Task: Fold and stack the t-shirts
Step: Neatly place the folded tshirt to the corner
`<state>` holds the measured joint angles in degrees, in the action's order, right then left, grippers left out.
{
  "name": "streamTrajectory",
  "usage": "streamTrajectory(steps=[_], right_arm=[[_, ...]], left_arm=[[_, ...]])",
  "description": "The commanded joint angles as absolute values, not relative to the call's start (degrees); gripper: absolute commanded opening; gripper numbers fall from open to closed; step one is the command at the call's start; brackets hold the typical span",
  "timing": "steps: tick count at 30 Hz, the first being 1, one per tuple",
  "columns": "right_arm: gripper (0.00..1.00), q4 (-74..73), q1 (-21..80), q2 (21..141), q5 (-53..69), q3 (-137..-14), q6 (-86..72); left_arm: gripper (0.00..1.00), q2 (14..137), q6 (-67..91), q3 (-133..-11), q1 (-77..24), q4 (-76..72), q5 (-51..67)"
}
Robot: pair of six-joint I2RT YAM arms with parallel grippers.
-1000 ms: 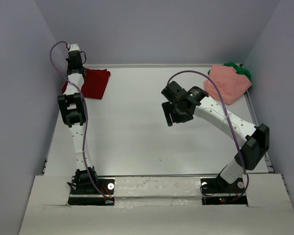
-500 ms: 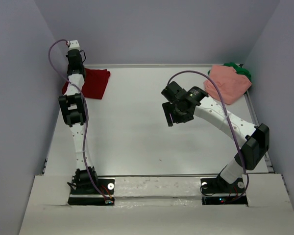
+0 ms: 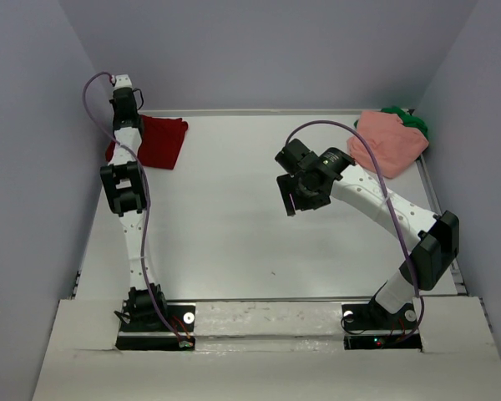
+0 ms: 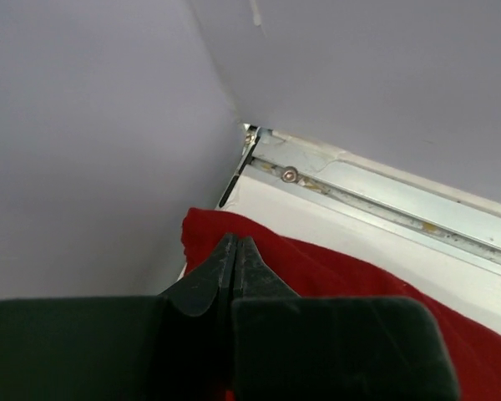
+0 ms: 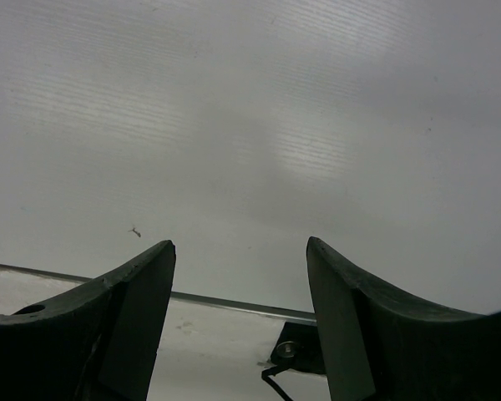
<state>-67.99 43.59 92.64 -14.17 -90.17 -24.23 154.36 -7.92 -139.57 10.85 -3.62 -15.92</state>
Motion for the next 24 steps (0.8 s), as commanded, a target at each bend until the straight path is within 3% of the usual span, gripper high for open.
streamTrajectory(steps=[1,10,12,13,16,17,19,24], right_arm=[[0.70,-68.55,43.95,91.23,-14.68,-92.11,-24.26],[0.70,-68.91,43.95,90.00,-14.06,-93.87,-24.52],[0.69,-68.73,43.95,89.04,-13.71,-94.04,-24.61],[0.69,-68.64,43.95,88.77,-13.54,-94.13,-24.96],[0.69,-67.59,43.95,87.89,-12.83,-92.65,-25.13],[0.69,-66.80,43.95,87.72,-12.57,-91.68,-24.79],[0.69,-65.39,43.95,88.59,-12.83,-90.44,-24.43],[0.69,-61.02,43.95,90.44,-13.10,-89.21,-21.80]], left_arm=[[0.08,153.55,-6.06,-141.07,11.95,-1.93,-17.93],[0.13,154.07,-7.64,-140.44,12.48,-0.88,-19.34],[0.18,154.34,-8.69,-140.71,12.48,-0.88,-16.36],[0.25,154.34,-9.05,-140.54,12.31,-1.14,-15.91],[0.28,153.55,-8.80,-137.66,11.78,-3.41,-18.35],[0.38,151.98,-7.75,-136.33,11.86,-4.30,-21.76],[0.46,149.34,-4.67,-129.69,11.95,-8.06,-24.69],[0.48,141.52,1.65,-120.76,12.04,-12.22,-20.84]])
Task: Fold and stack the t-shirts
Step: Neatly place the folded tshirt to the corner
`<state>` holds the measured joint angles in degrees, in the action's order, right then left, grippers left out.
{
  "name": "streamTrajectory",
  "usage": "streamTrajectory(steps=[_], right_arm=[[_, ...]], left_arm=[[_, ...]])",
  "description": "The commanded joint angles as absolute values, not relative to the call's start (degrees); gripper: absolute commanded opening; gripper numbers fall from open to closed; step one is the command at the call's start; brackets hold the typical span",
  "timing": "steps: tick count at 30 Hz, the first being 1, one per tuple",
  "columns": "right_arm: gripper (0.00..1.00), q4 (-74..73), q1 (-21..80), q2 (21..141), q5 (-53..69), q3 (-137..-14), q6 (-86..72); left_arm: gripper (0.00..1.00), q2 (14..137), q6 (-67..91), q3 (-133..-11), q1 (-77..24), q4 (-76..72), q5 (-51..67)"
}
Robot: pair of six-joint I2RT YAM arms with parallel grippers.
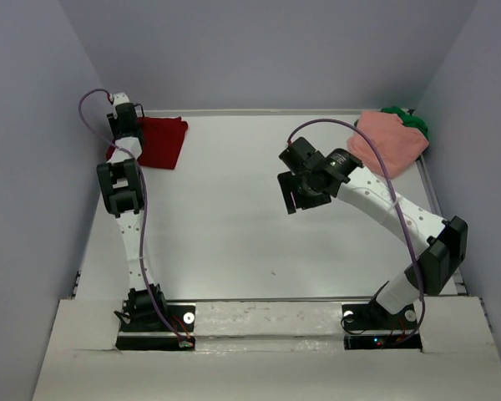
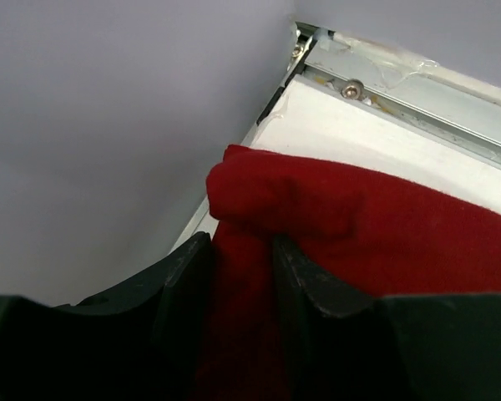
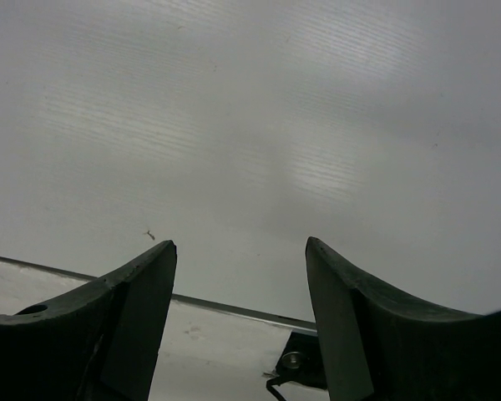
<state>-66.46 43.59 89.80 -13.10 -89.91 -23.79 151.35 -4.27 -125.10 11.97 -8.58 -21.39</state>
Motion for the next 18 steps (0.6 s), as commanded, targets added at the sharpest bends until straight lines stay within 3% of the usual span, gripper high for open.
streamTrajectory(steps=[1,5,8,9,11,12,14,18], right_arm=[[0.69,-59.95,43.95,90.00,-12.66,-88.77,-20.84],[0.69,-55.82,43.95,89.65,-12.22,-86.05,-19.16],[0.69,-52.48,43.95,88.07,-11.78,-82.54,-18.37],[0.69,-50.73,43.95,87.02,-10.99,-80.44,-18.11],[0.69,-49.58,43.95,86.31,-10.55,-78.58,-18.28],[0.69,-48.61,43.95,85.35,-9.76,-77.44,-18.46],[0.69,-47.03,43.95,83.42,-8.71,-74.10,-19.42],[0.69,-46.23,43.95,80.52,-8.09,-69.45,-21.26]], left_arm=[[0.49,140.89,2.28,-120.67,11.95,-11.00,-20.74],[0.50,135.89,4.66,-117.35,11.69,-10.63,-19.43],[0.60,131.32,4.66,-113.83,11.60,-13.44,-18.90],[0.68,130.35,4.31,-114.43,11.69,-13.71,-18.20],[0.73,130.34,3.96,-115.40,11.51,-13.71,-18.02],[0.85,129.99,3.87,-115.31,11.51,-15.45,-18.28],[0.99,129.64,2.47,-115.49,11.43,-18.00,-18.02],[0.99,127.71,0.44,-114.08,11.08,-20.48,-17.31]])
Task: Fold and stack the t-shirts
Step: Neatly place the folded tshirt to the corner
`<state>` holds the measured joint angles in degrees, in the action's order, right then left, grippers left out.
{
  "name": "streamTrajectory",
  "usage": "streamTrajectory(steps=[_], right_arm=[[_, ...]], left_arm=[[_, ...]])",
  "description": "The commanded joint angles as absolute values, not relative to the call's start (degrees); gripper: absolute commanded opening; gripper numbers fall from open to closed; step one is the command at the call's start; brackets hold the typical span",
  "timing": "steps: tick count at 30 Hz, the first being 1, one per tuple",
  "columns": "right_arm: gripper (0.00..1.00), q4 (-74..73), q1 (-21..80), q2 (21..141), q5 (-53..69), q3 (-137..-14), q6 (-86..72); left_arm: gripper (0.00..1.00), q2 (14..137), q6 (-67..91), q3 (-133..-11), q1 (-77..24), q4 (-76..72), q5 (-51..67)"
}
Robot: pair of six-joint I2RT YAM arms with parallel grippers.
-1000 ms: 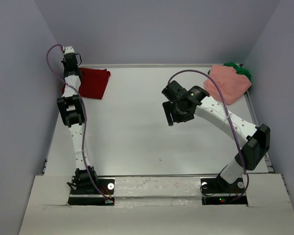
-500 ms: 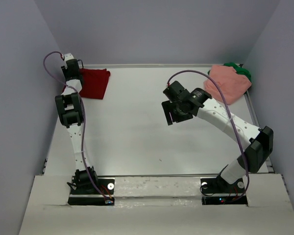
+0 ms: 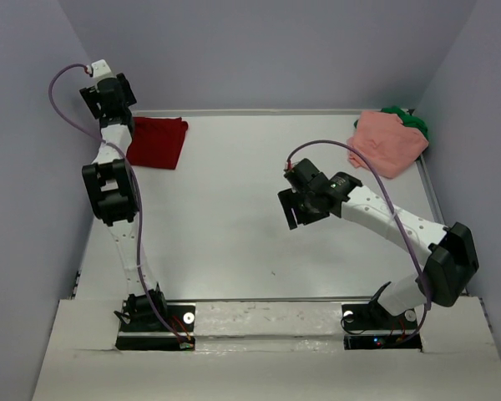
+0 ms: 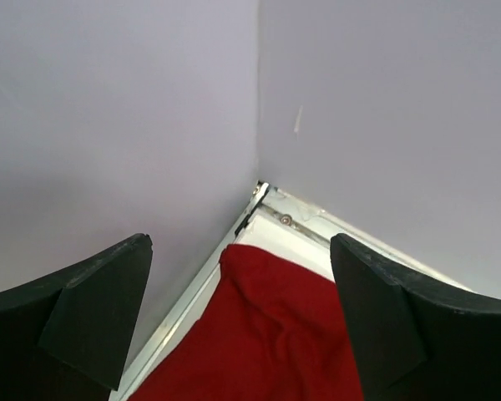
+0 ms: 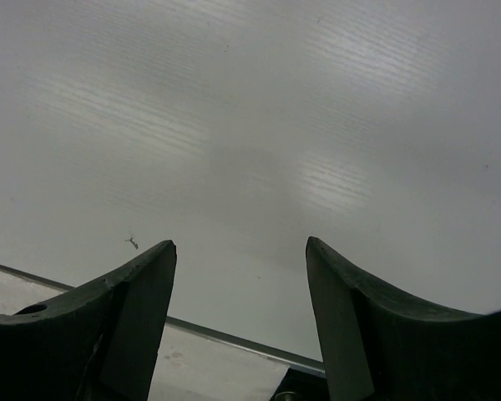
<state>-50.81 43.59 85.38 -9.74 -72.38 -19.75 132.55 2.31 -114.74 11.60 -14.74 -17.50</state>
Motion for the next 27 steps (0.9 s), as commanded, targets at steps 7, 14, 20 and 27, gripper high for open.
streamTrajectory(steps=[7,14,20,27], right_arm=[[0.69,-45.88,43.95,78.49,-6.77,-68.20,-22.41],[0.70,-47.90,43.95,75.94,-13.87,-72.59,-20.92],[0.66,-47.73,43.95,76.03,-19.69,-70.68,-25.39],[0.61,-41.84,42.64,71.56,-24.96,-62.68,-28.47]], left_arm=[[0.98,116.29,6.32,-105.39,9.41,-18.03,-11.00],[0.93,102.86,8.61,-93.96,3.08,-13.81,-8.79],[0.92,95.91,14.41,-94.66,-1.57,-3.97,-5.54],[0.92,85.64,15.29,-91.77,-6.06,1.93,-1.05]])
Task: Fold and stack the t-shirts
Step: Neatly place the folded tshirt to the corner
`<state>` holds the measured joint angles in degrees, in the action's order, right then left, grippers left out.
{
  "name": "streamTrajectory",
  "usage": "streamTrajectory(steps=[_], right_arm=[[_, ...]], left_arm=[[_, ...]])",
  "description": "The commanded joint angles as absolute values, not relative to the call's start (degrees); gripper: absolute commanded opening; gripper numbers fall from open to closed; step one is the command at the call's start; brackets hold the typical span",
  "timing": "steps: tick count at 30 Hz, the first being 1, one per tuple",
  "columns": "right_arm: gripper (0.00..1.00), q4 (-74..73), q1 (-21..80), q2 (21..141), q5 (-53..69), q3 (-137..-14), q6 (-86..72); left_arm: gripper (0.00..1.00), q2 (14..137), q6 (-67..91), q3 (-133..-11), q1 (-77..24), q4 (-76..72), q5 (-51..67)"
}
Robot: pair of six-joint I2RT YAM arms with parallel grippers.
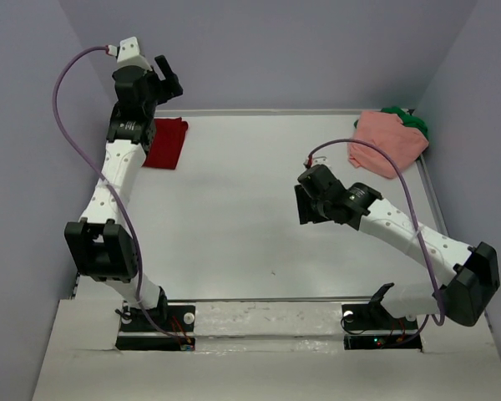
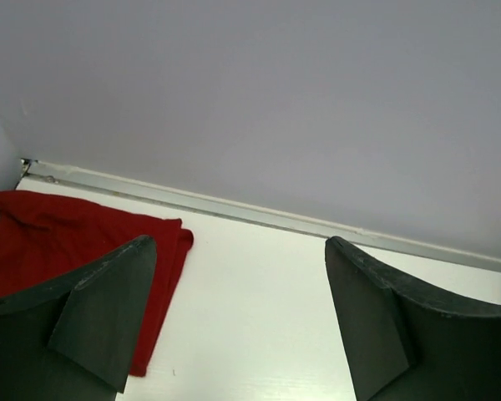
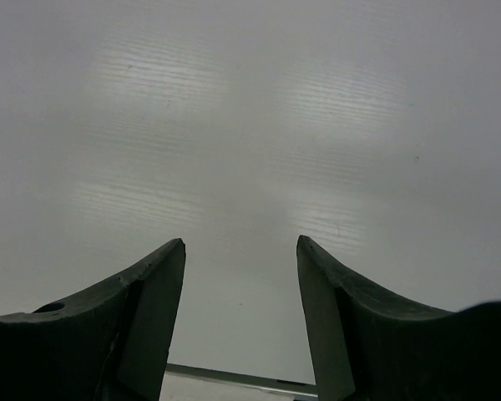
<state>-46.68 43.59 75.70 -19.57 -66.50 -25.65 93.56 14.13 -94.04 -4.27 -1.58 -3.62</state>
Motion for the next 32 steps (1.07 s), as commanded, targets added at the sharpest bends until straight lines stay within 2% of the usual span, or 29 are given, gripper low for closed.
streamTrajectory(steps=[1,7,15,18,22,24,28,32], right_arm=[[0.60,-41.31,41.58,70.93,-24.87,-61.88,-28.82],[0.53,-38.94,33.50,67.59,-19.70,-58.89,-27.51],[0.48,-39.55,32.17,66.62,-19.51,-57.66,-27.77],[0.54,-39.37,32.17,67.15,-21.00,-57.13,-27.07],[0.73,-38.94,32.17,67.24,-21.62,-59.06,-25.05],[0.76,-37.45,32.17,65.14,-21.97,-59.24,-23.91],[0.90,-33.59,32.17,58.74,-21.80,-57.40,-22.94],[0.91,-33.48,32.17,55.99,-25.22,-57.92,-22.85]], left_arm=[[0.92,83.95,15.55,-89.06,-6.59,1.67,-1.23],[0.92,72.96,21.00,-78.76,-8.78,-2.19,2.11],[0.90,66.28,18.29,-66.90,-14.68,-1.32,0.79],[0.90,64.69,16.88,-63.90,-15.56,-0.09,-3.33],[0.90,63.28,18.62,-63.64,-16.00,5.88,-6.24],[0.89,61.97,19.94,-62.93,-16.52,6.41,-5.19],[0.89,59.07,22.23,-59.60,-18.71,5.54,-3.78],[0.89,56.87,22.50,-58.45,-21.88,5.45,-5.44]])
